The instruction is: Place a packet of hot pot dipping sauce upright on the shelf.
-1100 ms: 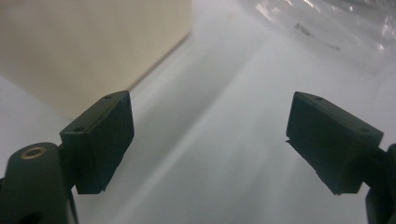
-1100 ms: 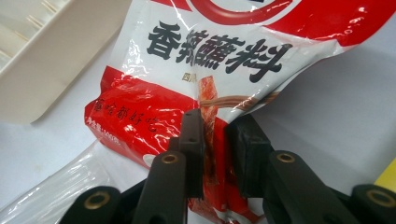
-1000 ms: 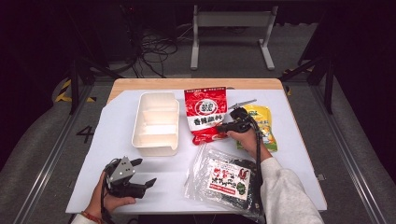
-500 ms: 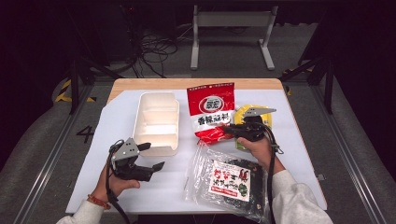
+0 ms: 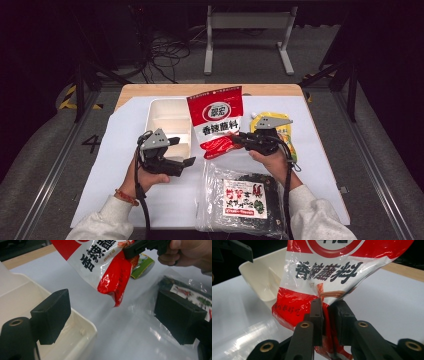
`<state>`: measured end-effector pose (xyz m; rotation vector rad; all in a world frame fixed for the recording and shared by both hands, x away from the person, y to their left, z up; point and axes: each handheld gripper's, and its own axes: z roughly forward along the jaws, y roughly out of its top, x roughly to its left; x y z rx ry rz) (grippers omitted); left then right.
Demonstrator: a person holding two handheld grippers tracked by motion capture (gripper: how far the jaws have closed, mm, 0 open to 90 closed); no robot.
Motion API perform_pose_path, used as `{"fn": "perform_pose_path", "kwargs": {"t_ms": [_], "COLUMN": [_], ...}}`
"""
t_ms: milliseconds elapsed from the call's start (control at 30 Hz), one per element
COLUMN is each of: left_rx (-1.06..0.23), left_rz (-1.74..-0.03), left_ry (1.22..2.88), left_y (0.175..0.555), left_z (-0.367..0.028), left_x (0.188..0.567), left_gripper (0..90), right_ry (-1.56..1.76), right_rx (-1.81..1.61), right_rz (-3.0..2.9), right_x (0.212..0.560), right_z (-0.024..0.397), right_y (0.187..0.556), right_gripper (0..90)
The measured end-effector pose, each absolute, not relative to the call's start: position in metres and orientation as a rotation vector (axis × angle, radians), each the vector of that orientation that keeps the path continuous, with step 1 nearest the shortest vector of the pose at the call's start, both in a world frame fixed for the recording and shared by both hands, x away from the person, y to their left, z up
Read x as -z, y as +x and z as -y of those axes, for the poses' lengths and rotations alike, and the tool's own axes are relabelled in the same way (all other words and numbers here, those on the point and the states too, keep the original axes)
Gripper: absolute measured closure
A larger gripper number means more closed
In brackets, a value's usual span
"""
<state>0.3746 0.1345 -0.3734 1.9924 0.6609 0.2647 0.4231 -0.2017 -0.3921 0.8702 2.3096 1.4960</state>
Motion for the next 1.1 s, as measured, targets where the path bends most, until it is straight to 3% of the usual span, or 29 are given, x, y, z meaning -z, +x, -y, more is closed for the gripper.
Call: {"fn": "perform_pose_path", "kwargs": {"t_ms": [500,667,833,1000,1100], "left_rx": [-0.229,-0.171,-0.209,-0.253,-0.268], "left_rz": [-0.707,-0.688,-0.653,-0.600,-0.557], "left_ry": [1.984,1.905,1.875,1.851,1.859], "left_y": [0.405,0.409,0.408,0.405,0.405], "left_z": [-0.126,-0.131,-0.133,-0.138,-0.138], "left_x": [0.372,0.369,0.365,0.358,0.354], "left_gripper": [14.2,21.2,43.5,88.4,89.7], "right_ry": [0.762,0.669,0.648,0.644,0.653], "right_rx": [-1.640,-1.634,-1.619,-1.606,-1.595], "right_rz": [-2.278,-2.328,-2.348,-2.348,-2.344], "right_x": [0.384,0.385,0.387,0.387,0.386], "right_z": [0.187,0.178,0.170,0.165,0.164], "right_y": [0.417,0.409,0.405,0.401,0.399], "right_gripper": [78.0,77.9,77.8,77.6,77.3]}}
